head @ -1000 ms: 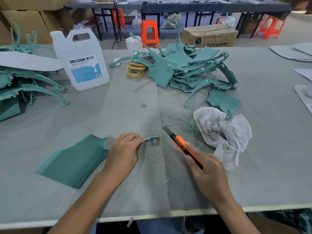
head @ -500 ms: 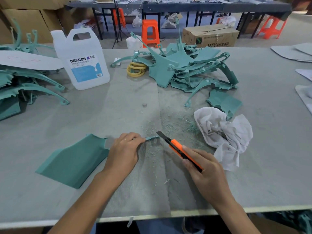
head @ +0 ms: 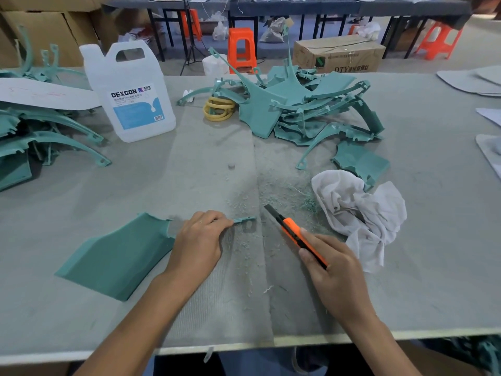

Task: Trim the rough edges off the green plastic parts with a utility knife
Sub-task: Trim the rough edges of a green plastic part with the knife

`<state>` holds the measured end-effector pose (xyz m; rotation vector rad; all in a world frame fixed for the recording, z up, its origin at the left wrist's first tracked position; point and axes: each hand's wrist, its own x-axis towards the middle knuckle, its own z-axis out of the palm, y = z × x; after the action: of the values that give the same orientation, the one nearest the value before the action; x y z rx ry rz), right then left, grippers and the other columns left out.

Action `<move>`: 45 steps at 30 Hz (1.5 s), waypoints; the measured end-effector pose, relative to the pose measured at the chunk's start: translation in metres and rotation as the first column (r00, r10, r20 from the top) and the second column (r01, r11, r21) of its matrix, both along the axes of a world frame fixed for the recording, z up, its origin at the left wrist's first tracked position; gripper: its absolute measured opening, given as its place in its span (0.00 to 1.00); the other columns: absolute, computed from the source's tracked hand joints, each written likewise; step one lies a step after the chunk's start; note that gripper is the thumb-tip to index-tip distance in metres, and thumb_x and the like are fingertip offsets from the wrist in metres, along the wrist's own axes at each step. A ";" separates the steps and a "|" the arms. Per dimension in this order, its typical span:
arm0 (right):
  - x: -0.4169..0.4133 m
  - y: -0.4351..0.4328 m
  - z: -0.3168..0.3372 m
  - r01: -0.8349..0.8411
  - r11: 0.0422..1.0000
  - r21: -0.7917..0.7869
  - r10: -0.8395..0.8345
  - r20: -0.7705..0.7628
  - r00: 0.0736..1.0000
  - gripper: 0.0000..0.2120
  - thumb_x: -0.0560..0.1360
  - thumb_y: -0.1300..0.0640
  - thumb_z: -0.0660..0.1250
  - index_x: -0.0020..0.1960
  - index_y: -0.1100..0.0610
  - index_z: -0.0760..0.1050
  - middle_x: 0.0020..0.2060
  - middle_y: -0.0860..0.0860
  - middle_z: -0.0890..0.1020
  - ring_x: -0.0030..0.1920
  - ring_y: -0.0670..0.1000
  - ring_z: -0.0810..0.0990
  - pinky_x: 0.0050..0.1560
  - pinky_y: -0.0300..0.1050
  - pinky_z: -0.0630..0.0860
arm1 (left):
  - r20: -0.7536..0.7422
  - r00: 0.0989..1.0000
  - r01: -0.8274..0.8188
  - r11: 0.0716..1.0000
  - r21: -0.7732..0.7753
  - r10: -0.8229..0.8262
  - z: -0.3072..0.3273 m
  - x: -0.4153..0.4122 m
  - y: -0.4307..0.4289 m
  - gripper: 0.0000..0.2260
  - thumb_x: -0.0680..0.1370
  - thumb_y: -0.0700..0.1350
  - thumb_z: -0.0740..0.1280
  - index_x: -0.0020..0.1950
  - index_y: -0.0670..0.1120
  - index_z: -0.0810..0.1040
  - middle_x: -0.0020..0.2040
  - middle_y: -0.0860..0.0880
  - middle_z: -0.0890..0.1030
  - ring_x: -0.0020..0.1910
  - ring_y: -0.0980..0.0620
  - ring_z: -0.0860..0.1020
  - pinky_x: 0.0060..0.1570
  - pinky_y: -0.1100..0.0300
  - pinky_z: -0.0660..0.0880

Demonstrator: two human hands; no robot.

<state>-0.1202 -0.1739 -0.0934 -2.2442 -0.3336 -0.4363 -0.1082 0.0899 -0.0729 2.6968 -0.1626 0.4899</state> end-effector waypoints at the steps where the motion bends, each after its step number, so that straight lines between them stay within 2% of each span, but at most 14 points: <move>1: -0.001 -0.001 0.001 -0.024 1.000 0.001 0.024 0.003 1.000 0.20 0.75 0.64 0.75 0.65 0.52 0.81 0.54 0.43 0.83 0.54 0.45 0.79 0.57 0.42 0.75 | 0.000 1.000 -0.001 1.000 -0.003 0.001 0.001 0.000 0.000 0.18 0.71 0.27 0.70 0.54 0.45 0.86 0.50 0.50 0.84 0.48 0.44 0.79 0.46 0.50 0.78; 5: -0.006 0.004 0.001 -0.075 0.996 -0.055 0.075 0.012 0.997 0.20 0.75 0.62 0.75 0.66 0.50 0.81 0.55 0.39 0.81 0.53 0.45 0.79 0.55 0.47 0.76 | -0.004 1.000 0.004 1.000 0.000 -0.004 0.001 -0.001 0.000 0.18 0.71 0.27 0.70 0.54 0.45 0.86 0.50 0.49 0.84 0.48 0.43 0.80 0.46 0.49 0.78; 13: -0.003 -0.001 0.001 0.019 0.999 0.045 -0.016 -0.065 0.998 0.19 0.76 0.60 0.74 0.66 0.50 0.81 0.55 0.44 0.83 0.57 0.49 0.80 0.59 0.48 0.77 | -0.035 0.999 0.035 0.999 -0.015 -0.035 0.007 0.002 0.004 0.10 0.79 0.38 0.67 0.58 0.48 0.84 0.52 0.51 0.82 0.51 0.46 0.77 0.47 0.53 0.75; 17: -0.002 -0.001 0.003 0.056 0.991 0.122 -0.046 -0.081 0.996 0.19 0.77 0.58 0.73 0.66 0.47 0.80 0.55 0.41 0.83 0.58 0.42 0.79 0.60 0.42 0.76 | -0.099 0.995 0.014 0.995 -0.099 -0.024 0.011 0.017 0.010 0.12 0.81 0.38 0.64 0.61 0.47 0.82 0.55 0.49 0.83 0.54 0.45 0.79 0.55 0.50 0.73; 21: -0.004 -0.001 0.003 0.099 0.981 0.165 -0.091 -0.058 0.994 0.20 0.77 0.58 0.73 0.66 0.44 0.80 0.52 0.34 0.82 0.56 0.35 0.77 0.55 0.28 0.71 | -0.109 0.994 0.000 0.977 -0.212 -0.024 0.020 0.021 -0.002 0.13 0.82 0.41 0.65 0.64 0.50 0.81 0.57 0.52 0.84 0.56 0.49 0.79 0.57 0.53 0.73; 24: -0.005 -0.003 0.002 0.099 0.975 0.200 -0.088 -0.066 0.994 0.21 0.77 0.58 0.73 0.67 0.41 0.78 0.56 0.31 0.78 0.55 0.40 0.79 0.55 0.27 0.71 | -0.101 0.995 -0.045 0.981 -0.187 0.027 0.029 0.012 0.010 0.14 0.81 0.46 0.67 0.67 0.48 0.79 0.62 0.50 0.82 0.62 0.46 0.78 0.65 0.46 0.71; 30: -0.005 -0.005 0.000 0.106 0.972 0.208 -0.084 -0.111 0.990 0.20 0.77 0.52 0.71 0.68 0.39 0.77 0.54 0.30 0.79 0.56 0.38 0.79 0.56 0.25 0.70 | -0.137 0.962 -0.262 0.942 -0.210 0.236 0.048 -0.049 0.093 0.14 0.76 0.59 0.62 0.55 0.54 0.79 0.54 0.55 0.82 0.58 0.47 0.79 0.60 0.49 0.72; 32: -0.005 -0.004 0.001 0.095 0.974 0.206 -0.074 -0.108 0.991 0.21 0.77 0.52 0.71 0.68 0.38 0.76 0.55 0.27 0.77 0.55 0.35 0.78 0.54 0.23 0.69 | -0.236 0.930 -0.336 0.913 -0.233 0.282 0.048 -0.069 0.122 0.19 0.70 0.67 0.65 0.55 0.57 0.78 0.60 0.57 0.79 0.63 0.50 0.76 0.62 0.51 0.70; 33: -0.005 -0.003 0.001 0.092 0.974 0.205 -0.071 -0.105 0.992 0.21 0.77 0.52 0.71 0.68 0.39 0.76 0.55 0.27 0.77 0.55 0.34 0.78 0.54 0.22 0.68 | -0.330 0.906 -0.342 0.918 -0.201 0.266 0.046 -0.076 0.132 0.27 0.66 0.72 0.66 0.59 0.61 0.77 0.67 0.56 0.76 0.69 0.51 0.72 0.67 0.50 0.67; 35: -0.004 -0.003 0.000 0.091 0.973 0.211 -0.070 -0.105 0.992 0.20 0.77 0.50 0.71 0.68 0.40 0.77 0.55 0.26 0.78 0.55 0.34 0.78 0.53 0.21 0.68 | -0.558 0.802 -0.271 0.962 -0.022 0.214 0.037 -0.083 0.141 0.48 0.58 0.79 0.65 0.75 0.64 0.63 0.80 0.53 0.57 0.79 0.53 0.55 0.76 0.48 0.56; 36: -0.004 -0.003 0.000 0.091 0.972 0.216 -0.070 -0.103 0.992 0.20 0.76 0.49 0.71 0.68 0.40 0.77 0.56 0.27 0.78 0.55 0.34 0.78 0.54 0.21 0.68 | -0.640 0.736 -0.228 0.971 0.073 0.221 0.032 -0.085 0.141 0.55 0.56 0.81 0.65 0.79 0.64 0.53 0.82 0.53 0.46 0.81 0.53 0.46 0.77 0.48 0.51; 38: -0.004 -0.003 0.001 0.090 0.972 0.217 -0.071 -0.094 0.993 0.19 0.76 0.45 0.69 0.67 0.37 0.77 0.56 0.27 0.78 0.56 0.34 0.78 0.55 0.22 0.68 | -0.668 0.700 -0.206 0.967 0.148 0.252 0.022 -0.084 0.137 0.58 0.56 0.82 0.65 0.79 0.67 0.42 0.82 0.53 0.37 0.81 0.51 0.41 0.77 0.49 0.48; 42: -0.006 -0.005 0.002 0.110 0.967 0.231 -0.090 -0.094 0.992 0.20 0.76 0.44 0.69 0.66 0.30 0.73 0.55 0.29 0.78 0.56 0.37 0.79 0.56 0.25 0.71 | -0.427 0.857 -0.259 0.958 0.126 0.288 0.019 -0.075 0.133 0.43 0.64 0.79 0.57 0.78 0.64 0.63 0.80 0.51 0.61 0.77 0.46 0.60 0.76 0.49 0.58; 45: -0.007 -0.005 0.001 0.140 0.955 0.263 -0.112 -0.118 0.987 0.20 0.75 0.39 0.66 0.66 0.29 0.73 0.53 0.30 0.78 0.52 0.37 0.80 0.53 0.28 0.74 | -0.155 0.973 -0.158 0.984 0.083 0.169 0.019 -0.061 0.124 0.28 0.73 0.66 0.58 0.65 0.53 0.80 0.63 0.52 0.81 0.60 0.46 0.78 0.60 0.49 0.72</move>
<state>-0.1270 -0.1792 -0.0921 -2.0164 -0.0715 -0.4062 -0.1691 0.2142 -0.0540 2.8175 0.0903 0.3150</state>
